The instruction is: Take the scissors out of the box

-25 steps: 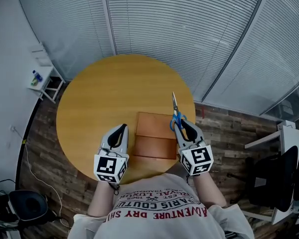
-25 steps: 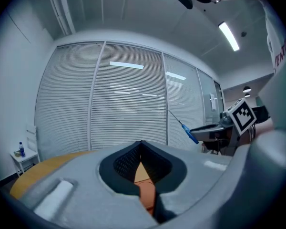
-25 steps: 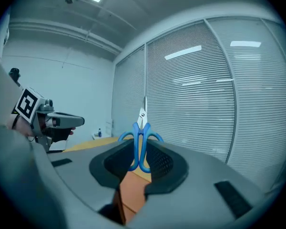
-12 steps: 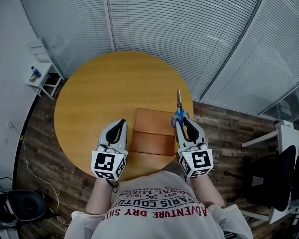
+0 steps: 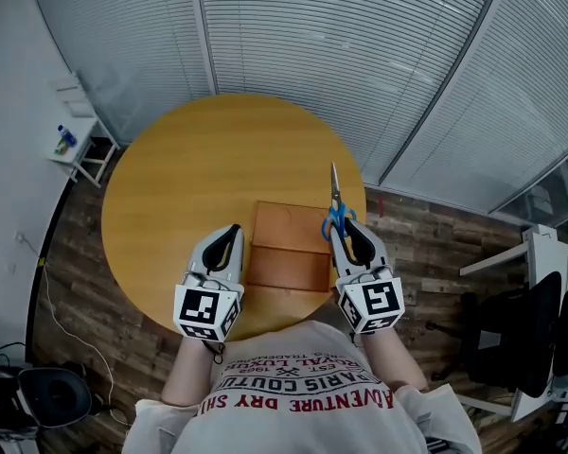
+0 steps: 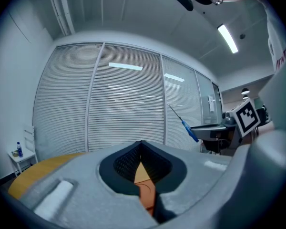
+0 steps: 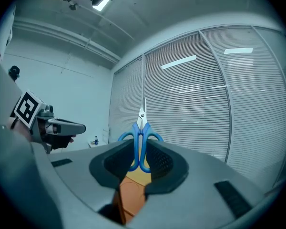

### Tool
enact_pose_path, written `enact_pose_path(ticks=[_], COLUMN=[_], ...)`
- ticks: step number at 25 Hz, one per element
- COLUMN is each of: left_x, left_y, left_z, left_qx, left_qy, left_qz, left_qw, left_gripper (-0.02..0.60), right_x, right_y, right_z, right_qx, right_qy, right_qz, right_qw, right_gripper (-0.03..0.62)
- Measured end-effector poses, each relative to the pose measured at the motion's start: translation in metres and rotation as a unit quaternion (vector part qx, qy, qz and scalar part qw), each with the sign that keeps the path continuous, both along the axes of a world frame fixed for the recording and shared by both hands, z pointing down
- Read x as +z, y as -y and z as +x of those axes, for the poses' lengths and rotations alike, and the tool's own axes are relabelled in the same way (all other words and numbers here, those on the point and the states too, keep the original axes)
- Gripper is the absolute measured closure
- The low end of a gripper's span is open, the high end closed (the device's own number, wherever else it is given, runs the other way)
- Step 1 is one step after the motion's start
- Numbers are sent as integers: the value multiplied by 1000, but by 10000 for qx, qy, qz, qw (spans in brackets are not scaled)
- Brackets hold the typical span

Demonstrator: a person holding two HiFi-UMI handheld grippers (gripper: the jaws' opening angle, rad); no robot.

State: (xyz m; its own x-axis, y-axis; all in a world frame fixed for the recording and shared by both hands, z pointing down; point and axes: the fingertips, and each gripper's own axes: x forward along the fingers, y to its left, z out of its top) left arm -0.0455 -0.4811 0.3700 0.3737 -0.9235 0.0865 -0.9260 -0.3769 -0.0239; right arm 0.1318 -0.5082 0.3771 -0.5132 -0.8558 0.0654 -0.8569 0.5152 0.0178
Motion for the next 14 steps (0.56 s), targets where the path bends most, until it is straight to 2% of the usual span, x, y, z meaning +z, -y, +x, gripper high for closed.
enact_pose_path(ticks=[14], left_x=[3], left_y=[-1], left_z=[0], left_qx=[-44], left_qy=[24], left_qz=[-43], left_qw=[10000], left_gripper=[572], right_x=[2], right_y=[0], right_z=[-1], right_qx=[11], right_qy=[-11], right_qz=[-3], right_qw=[10000], right_gripper=[505])
